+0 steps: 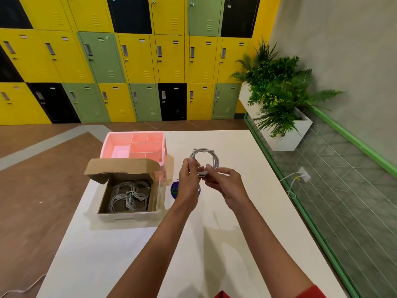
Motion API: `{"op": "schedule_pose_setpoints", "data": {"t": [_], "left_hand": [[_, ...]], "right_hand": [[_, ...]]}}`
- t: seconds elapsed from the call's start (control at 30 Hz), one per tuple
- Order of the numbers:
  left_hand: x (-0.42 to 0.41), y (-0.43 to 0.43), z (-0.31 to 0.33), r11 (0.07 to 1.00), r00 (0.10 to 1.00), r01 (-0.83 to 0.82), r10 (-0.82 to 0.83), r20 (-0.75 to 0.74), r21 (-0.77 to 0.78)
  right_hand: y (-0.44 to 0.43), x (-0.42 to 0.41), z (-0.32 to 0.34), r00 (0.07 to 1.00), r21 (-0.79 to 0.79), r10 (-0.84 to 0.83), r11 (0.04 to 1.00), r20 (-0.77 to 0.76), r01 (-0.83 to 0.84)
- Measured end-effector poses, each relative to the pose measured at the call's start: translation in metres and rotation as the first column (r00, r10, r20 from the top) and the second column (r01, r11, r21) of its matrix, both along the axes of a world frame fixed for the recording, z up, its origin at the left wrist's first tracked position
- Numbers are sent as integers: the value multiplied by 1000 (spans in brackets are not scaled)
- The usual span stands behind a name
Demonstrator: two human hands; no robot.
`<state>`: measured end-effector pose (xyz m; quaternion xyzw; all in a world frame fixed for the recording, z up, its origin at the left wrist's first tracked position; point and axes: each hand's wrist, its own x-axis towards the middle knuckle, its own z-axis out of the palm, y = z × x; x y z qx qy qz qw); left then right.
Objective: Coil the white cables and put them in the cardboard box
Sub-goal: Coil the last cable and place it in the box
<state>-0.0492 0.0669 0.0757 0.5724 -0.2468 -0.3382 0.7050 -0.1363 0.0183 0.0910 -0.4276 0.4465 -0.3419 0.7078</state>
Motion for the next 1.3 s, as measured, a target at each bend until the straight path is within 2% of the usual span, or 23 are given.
{"op": "schedule_pose_setpoints", "data": {"t": [0.2,0.4,0.63,0.87,1.07,1.3], "left_hand": [[3,4,8,998,1000,0,-2,27,69],[5,10,9,999,1000,12,-11,-20,39],[7,8,3,999,999,-22,24,-37,45],[3,0,-6,981,982,-148,161,-102,123],[2,0,-10,986,991,-109,118,-64,126],[5,0,-7,988,989,-18,40,-143,153]], "right_hand": [[0,-1,-4,1000,-7,0,1000,6,0],[-5,-3,-4,996,75,38,996,76,-43],[-13,-7,3,989,59,149,987,15,-150],[-13,-6,-3,984,68,172,983,-38,-169],[-9,-4,-5,957,-5,225,973,-182,-230],[-10,-8,-6,933,-64,304,945,-195,-321]]}}
